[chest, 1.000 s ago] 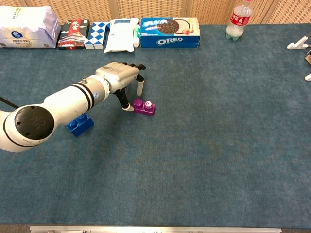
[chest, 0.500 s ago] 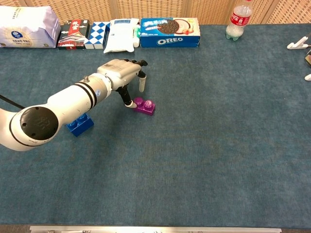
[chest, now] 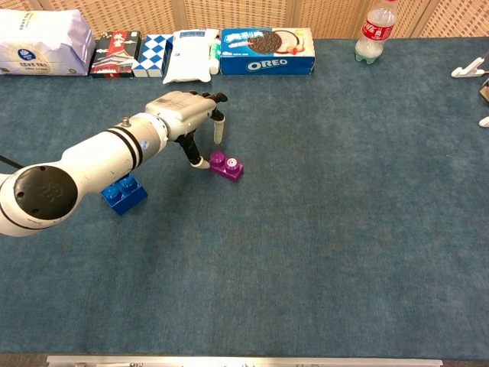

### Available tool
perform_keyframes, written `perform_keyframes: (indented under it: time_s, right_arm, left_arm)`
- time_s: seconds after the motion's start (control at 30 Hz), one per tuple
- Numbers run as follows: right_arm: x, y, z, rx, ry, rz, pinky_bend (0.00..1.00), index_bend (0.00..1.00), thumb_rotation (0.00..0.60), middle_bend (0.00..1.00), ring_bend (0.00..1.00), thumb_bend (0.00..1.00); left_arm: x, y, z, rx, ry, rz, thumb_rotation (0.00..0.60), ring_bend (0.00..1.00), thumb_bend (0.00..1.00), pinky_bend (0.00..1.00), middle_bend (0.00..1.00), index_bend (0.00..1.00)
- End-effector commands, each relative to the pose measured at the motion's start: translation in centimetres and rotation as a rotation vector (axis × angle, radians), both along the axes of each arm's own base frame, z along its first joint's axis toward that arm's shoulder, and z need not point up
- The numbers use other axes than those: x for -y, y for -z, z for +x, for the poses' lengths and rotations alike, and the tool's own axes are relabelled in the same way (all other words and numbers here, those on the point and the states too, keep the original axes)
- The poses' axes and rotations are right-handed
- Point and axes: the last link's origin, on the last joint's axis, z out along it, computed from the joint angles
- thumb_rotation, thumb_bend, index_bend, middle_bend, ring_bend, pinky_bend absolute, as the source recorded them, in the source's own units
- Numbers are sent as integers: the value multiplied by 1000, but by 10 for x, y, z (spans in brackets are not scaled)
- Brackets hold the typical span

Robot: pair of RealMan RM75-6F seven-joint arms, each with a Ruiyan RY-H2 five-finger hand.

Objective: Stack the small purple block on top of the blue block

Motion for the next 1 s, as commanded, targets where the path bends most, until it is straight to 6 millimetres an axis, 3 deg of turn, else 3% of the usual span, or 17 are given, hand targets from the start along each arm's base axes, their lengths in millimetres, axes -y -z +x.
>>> perform_keyframes:
  time_s: [0.03,0.83,1.0]
  right_arm:
    - [0,0,0,-1,0,1,156,370,600,324,208,551]
    - [-4,-5,-4,14,28,-20,156,370,600,324,208,551]
    - [-3,-5,-4,13,30,-18,156,370,600,324,208,551]
  left_arm:
    - [3,0,0,-4,6,-13,600,0,148,47,0,415]
    - [1,11,-2,-13,83,5,600,0,149,47,0,424]
    - [1,13,-3,-28,91,13,600,0,196,48,0,433]
